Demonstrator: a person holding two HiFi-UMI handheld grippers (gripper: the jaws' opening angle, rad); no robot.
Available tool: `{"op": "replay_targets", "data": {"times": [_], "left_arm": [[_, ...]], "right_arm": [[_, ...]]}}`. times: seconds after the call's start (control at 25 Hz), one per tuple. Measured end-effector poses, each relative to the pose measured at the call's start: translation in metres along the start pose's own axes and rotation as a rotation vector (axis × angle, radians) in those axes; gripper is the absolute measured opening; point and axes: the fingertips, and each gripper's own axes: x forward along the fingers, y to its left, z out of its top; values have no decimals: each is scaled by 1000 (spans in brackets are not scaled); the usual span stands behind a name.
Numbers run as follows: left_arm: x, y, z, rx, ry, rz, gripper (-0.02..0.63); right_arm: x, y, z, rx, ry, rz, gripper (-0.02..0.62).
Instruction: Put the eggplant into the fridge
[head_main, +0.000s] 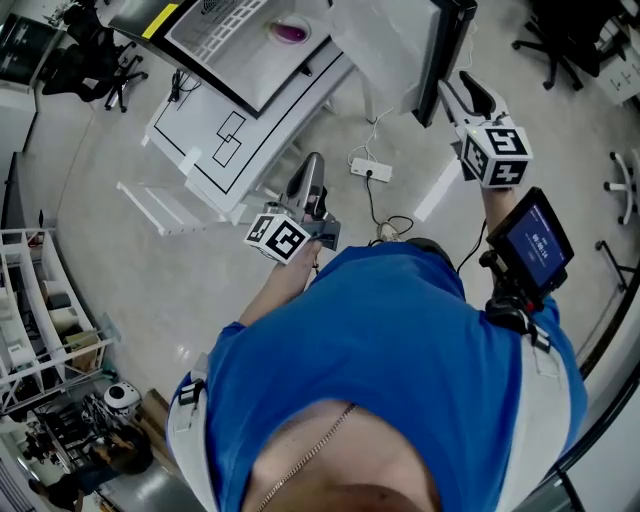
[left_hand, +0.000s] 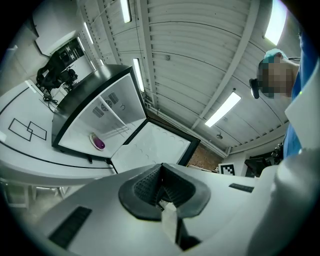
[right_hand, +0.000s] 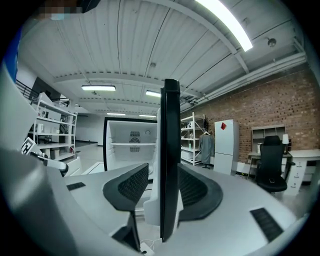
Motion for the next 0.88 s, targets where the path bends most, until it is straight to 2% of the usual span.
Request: {"op": "replay_targets", "data": {"times": [0.12, 0.28, 0.44, 0.88], "left_arm": [[1, 6, -1, 7, -2, 0, 8], [-7, 24, -2, 9, -14, 11, 9], [-10, 22, 4, 8, -21, 21, 9], [-30, 34, 10, 6, -38, 37, 8]], "right_arm": [[14, 0, -1, -31, 8, 15, 175], [31, 0, -2, -59, -8, -3, 175], [32, -3, 7, -87, -1, -32, 171], [38, 44, 4, -123, -1, 21, 161]]}}
